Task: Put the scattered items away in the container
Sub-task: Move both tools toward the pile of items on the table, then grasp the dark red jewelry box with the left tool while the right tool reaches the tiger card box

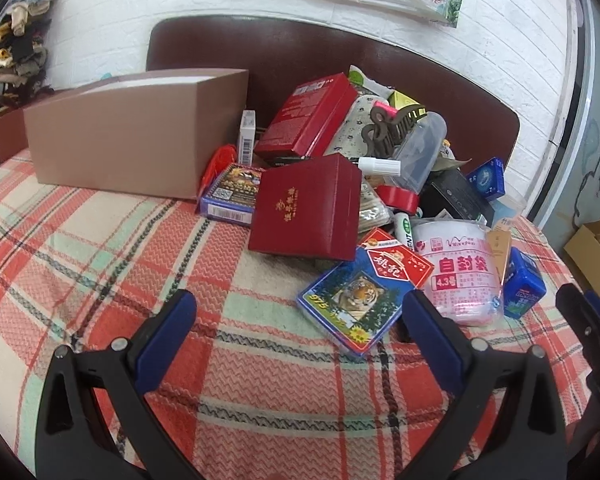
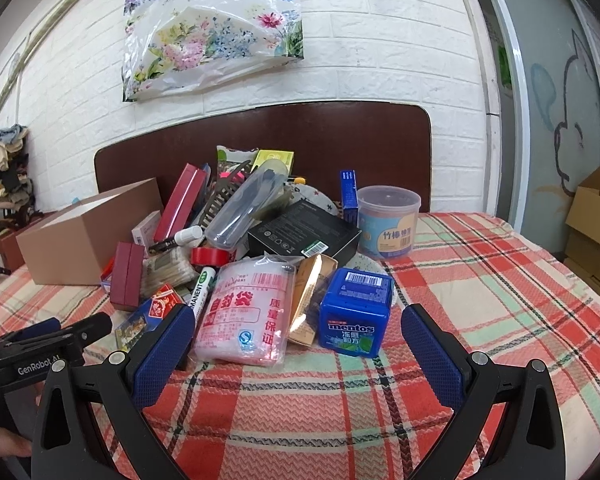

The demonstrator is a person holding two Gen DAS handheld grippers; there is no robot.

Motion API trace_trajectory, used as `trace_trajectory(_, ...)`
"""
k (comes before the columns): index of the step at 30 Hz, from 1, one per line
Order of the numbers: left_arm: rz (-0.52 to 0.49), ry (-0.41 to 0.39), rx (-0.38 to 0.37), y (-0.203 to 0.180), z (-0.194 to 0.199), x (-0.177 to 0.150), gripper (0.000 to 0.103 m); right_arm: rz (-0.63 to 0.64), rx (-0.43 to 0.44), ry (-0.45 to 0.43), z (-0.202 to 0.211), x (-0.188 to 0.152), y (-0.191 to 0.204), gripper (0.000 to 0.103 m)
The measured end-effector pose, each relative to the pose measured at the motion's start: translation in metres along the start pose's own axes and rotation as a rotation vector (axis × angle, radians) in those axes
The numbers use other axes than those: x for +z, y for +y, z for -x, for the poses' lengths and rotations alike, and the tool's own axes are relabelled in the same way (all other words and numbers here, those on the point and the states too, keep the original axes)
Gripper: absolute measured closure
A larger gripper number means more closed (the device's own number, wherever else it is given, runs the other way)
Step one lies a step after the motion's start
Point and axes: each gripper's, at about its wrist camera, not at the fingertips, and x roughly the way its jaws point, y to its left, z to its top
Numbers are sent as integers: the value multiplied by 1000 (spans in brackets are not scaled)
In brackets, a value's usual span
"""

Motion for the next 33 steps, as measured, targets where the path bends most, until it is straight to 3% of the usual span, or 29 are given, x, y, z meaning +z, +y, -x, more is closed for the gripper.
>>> trace_trajectory(5, 25, 42, -29, 0, -16, 10, 1, -31, 17, 15, -3, -1, -7, 0)
trace_trajectory(9, -21, 43, 12, -8, -30, 24, 4, -85, 42, 3, -1, -1, -18, 0)
trace_trajectory(14, -85, 60, 75, -17, -48, 37, 17, -176, 85, 19, -5, -3, -36, 0)
trace_trajectory(18, -152, 53, 135, -27, -60, 45, 18, -276, 118, 34, -10, -7, -54, 0)
trace_trajectory(22, -204, 57, 189, -34, -71, 54, 44, -372, 113, 55, -13, -13, -68, 0)
trace_trajectory(23, -209, 69, 201, -34, -74, 56, 45, -379, 114, 62, -14, -14, -68, 0)
trace_trajectory(26, -217, 79, 228, -31, -77, 58, 50, -332, 126, 59, -11, -10, -57, 0)
trace_trajectory(29, -211, 87, 235, -21, -76, 59, 58, -166, 175, 44, 0, -1, -19, 0)
trace_trajectory(31, -210, 95, 238, -14, -75, 59, 64, -79, 242, 46, 5, 0, 8, 0)
trace_trajectory(33, -183, 120, 218, -5, -76, 59, 67, -94, 379, 82, 1, 1, 28, 0)
